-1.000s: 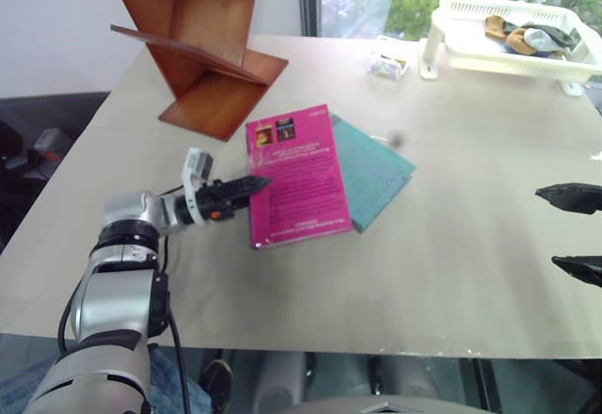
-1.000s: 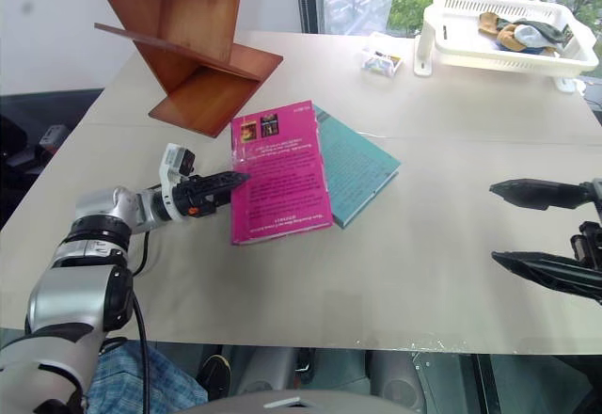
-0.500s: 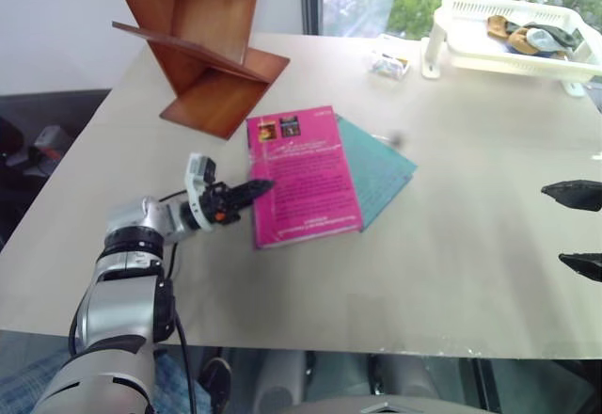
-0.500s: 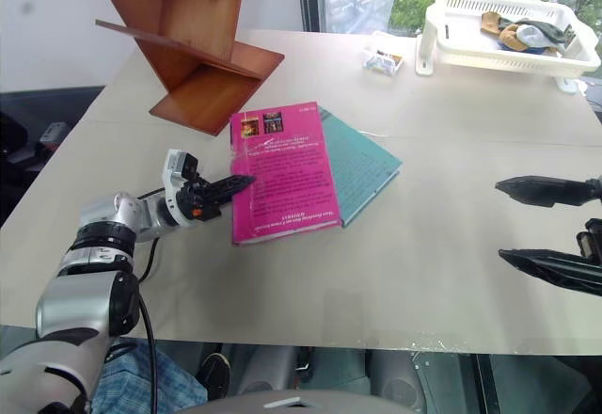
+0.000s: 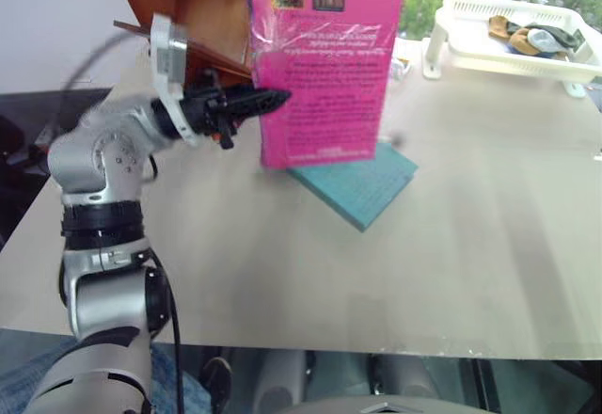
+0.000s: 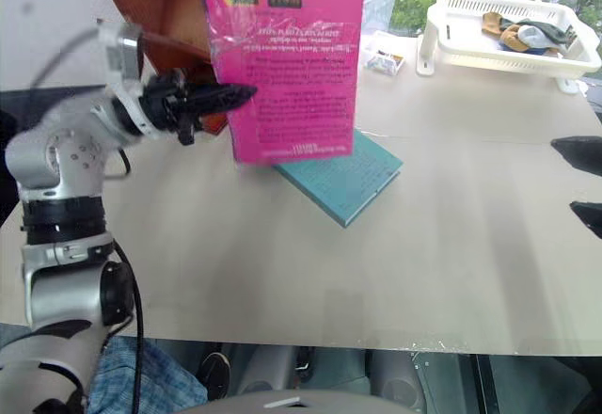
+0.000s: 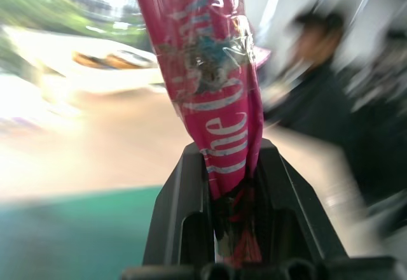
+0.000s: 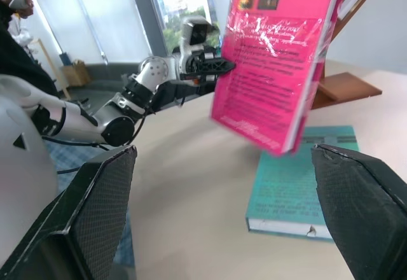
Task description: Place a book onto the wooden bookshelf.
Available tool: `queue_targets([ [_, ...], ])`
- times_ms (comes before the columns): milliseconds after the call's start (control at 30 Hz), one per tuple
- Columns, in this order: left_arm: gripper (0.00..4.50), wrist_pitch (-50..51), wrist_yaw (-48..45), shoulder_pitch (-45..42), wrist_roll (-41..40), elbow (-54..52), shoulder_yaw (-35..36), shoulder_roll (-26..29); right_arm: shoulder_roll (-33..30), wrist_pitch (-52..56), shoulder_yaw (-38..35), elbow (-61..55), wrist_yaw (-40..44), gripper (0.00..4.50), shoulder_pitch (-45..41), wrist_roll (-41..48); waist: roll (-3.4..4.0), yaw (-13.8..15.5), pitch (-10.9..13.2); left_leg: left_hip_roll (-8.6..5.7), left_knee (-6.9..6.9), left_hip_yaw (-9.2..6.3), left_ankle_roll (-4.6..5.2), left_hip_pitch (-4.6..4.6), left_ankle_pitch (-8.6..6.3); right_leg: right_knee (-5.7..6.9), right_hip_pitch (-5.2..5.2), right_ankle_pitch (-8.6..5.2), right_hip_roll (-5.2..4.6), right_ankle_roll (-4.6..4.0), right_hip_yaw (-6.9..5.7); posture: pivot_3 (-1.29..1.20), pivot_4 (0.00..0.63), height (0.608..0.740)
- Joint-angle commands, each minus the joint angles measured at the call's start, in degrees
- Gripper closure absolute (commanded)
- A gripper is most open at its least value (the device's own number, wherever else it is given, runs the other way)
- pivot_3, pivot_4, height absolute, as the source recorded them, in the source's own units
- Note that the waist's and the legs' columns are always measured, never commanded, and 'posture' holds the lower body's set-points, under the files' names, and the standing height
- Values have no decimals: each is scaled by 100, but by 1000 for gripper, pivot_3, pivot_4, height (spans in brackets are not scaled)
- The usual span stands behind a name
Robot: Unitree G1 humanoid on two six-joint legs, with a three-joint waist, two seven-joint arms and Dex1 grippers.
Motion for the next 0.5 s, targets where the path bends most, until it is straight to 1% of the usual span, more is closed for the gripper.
queue_targets([
  [33, 4160, -2010, -11, -471, 963, 197, -364, 357, -27, -11, -90, 174, -71, 0, -259, 270, 0, 12, 1, 0, 0, 0, 2, -1, -1, -3, 0, 0, 1, 0, 0, 0, 150, 740],
  [167, 4160, -4310, 438, -1238, 2003, 1134, -610, 659, -21, -47, -7, 356, -33, 0, -395, 216, -1, 49, 2, 0, 0, -2, 8, -5, -5, -2, -5, 0, 4, 0, -2, 0, 150, 740],
  [233, 4160, -5148, 560, -1541, 2418, 1682, -765, 872, 7, -93, 73, 390, -25, 0, -444, 168, -1, 57, 3, 0, 0, -2, 8, -10, -5, -3, -9, 0, 9, 0, -1, 0, 150, 740],
  [333, 4160, -5979, 618, -2076, 2888, 2680, -1024, 1198, 45, -150, 195, 439, -22, 0, -558, 153, 1, 45, 4, 2, -3, 5, 9, -8, -5, -4, -11, -1, 11, 1, 8, 0, 150, 740],
  [400, 4160, -6514, 811, -2386, 3394, 3385, -1293, 1402, 70, -209, 289, 489, -2, 0, -636, 118, 5, 40, 3, 2, -4, 5, 9, -8, -5, -4, -13, -1, 12, 1, 7, 0, 150, 740],
  [500, 4160, -6958, 1050, -2677, 3975, 4163, -1653, 1559, 146, -274, 384, 506, -10, 0, -701, 69, 5, 38, 4, 5, -2, 2, 9, -8, -5, 2, -13, -1, 18, 1, 4, 0, 150, 740],
])
